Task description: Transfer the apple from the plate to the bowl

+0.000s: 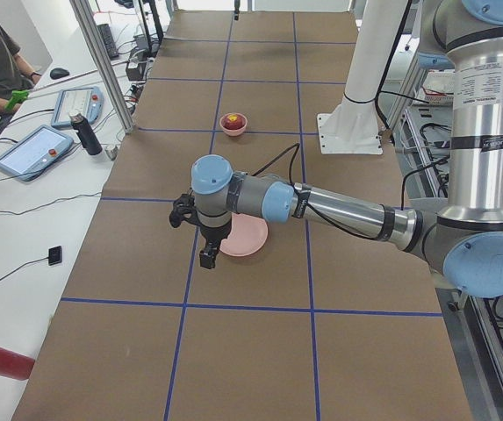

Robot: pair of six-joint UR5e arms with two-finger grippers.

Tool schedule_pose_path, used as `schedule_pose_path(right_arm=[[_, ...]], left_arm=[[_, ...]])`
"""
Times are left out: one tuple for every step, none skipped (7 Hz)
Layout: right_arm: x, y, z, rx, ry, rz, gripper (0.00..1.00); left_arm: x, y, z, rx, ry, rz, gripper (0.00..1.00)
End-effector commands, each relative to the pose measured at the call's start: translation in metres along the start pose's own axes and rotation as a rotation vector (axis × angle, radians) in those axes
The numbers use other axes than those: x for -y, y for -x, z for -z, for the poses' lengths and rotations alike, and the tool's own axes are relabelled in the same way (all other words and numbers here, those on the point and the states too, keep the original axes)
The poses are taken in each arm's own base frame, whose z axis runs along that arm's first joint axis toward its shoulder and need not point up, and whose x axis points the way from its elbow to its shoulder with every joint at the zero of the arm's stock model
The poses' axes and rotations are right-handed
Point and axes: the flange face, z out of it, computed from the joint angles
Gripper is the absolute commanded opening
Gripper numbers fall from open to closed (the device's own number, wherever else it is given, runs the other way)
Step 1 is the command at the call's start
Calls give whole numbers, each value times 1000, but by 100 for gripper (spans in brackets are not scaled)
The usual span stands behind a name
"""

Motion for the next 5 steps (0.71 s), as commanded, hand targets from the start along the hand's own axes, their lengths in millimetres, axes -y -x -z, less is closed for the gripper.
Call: schedule_pose_path(right_arm=[[-1, 7, 7, -8, -19, 4, 100], [4, 14, 14, -10, -39, 16, 100], [12, 18, 11, -14, -39, 35, 100], [31, 20, 2, -49, -29, 20, 100], [31, 25, 5, -29, -36, 39, 100]], left_arm=[[-9, -1, 12, 10, -22, -11, 98], [-33, -6, 19, 11, -25, -1, 98], [-34, -8, 20, 7, -29, -4, 98], [-34, -13, 25, 0, -37, 1, 98], [-43, -24, 33, -22, -49, -16, 98]])
